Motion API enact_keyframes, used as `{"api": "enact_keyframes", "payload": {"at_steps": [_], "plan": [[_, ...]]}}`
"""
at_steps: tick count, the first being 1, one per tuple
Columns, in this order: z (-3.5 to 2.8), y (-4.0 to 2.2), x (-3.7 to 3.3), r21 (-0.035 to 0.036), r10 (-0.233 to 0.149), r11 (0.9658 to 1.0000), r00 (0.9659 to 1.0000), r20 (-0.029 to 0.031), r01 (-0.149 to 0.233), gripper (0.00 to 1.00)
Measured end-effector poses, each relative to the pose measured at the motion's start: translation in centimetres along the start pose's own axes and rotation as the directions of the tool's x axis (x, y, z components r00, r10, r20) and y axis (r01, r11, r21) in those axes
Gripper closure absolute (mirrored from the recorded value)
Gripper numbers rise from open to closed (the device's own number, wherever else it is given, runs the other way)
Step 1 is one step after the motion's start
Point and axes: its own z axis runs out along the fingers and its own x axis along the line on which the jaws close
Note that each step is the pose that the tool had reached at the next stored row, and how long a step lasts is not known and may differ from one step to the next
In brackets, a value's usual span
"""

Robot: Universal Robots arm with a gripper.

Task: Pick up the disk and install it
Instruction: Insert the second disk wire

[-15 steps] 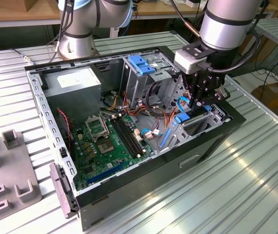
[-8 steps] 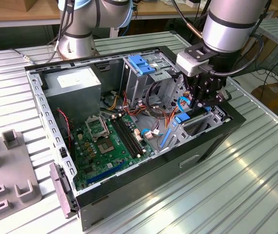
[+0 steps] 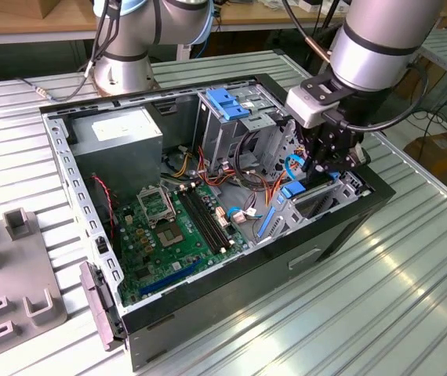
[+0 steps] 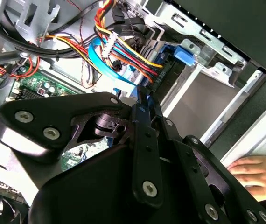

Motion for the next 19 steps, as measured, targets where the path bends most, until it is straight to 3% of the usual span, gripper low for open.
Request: {"api": "enact_keyframes", "payload": {"at_steps": [8,14,19], "plan": [[0.1,0.02,0.34,0.0,0.001,1.0,1.0,0.0085,-0.001,0.84],[0.19,0.03,0.44,0.0002,0.004,1.0,0.9997,0.0226,-0.004,0.84],[0.19,0.03,0.49,0.0002,0.001,1.0,0.9997,0.023,-0.001,0.84]]}}
